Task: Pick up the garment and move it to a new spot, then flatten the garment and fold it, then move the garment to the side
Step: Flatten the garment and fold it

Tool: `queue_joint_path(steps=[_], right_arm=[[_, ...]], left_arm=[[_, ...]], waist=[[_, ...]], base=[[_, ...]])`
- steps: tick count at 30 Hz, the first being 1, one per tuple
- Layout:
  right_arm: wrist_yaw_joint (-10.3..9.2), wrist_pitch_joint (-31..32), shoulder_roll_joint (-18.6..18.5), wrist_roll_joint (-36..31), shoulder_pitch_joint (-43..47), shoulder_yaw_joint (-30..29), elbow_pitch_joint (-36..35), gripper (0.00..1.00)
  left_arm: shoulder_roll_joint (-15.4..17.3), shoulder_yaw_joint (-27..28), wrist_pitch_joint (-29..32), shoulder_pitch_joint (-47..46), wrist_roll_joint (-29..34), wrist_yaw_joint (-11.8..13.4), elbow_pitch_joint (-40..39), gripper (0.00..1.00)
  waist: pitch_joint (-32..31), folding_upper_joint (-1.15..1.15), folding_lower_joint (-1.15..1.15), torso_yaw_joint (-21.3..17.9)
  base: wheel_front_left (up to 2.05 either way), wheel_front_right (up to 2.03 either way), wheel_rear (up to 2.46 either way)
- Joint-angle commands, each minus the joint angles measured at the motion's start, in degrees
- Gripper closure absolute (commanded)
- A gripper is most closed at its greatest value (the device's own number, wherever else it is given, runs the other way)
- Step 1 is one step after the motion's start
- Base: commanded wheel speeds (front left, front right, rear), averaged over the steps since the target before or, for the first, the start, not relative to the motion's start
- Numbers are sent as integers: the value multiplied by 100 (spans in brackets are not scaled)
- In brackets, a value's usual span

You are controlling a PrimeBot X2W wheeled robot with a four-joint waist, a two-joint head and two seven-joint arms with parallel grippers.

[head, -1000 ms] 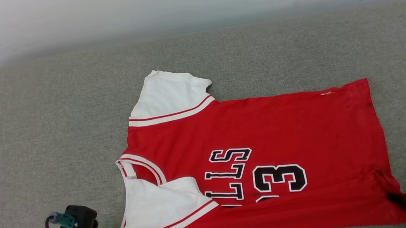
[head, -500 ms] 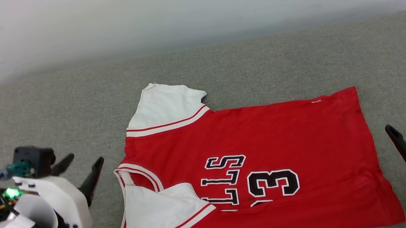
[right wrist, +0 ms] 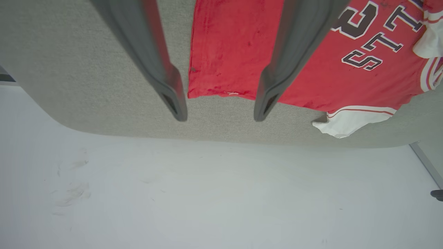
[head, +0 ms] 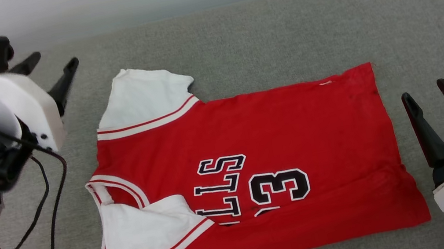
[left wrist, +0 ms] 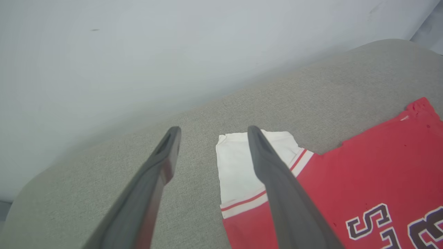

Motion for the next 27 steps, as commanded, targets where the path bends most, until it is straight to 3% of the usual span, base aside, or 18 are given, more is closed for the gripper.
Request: queue_joint_path(steps=[1,10,19,27], right_arm=[[-5,0,82,-66,49,-17,-95,0],[-5,44,325,-333,-170,5,-499,0],[-5,142,392,-401,-446,186,-744,0],[-5,77,448,-403,-641,298,-792,0]], left_arm=[[-65,2,99,-185,-15,-59,111,0],[-215,-261,1646,-1488,-153,-480,1013,0],[-483,-639,3325,-2458,-285,-608,1582,0],[-568,-956,3745,-2723,-57,-645,1957,0]], waist=[[288,0,0,-190],[1043,0,0,-447],[1633,0,0,-582],[1964,0,0,-733]], base=[[0,0,0],[0,0,0],[0,0,0],[0,0,0]])
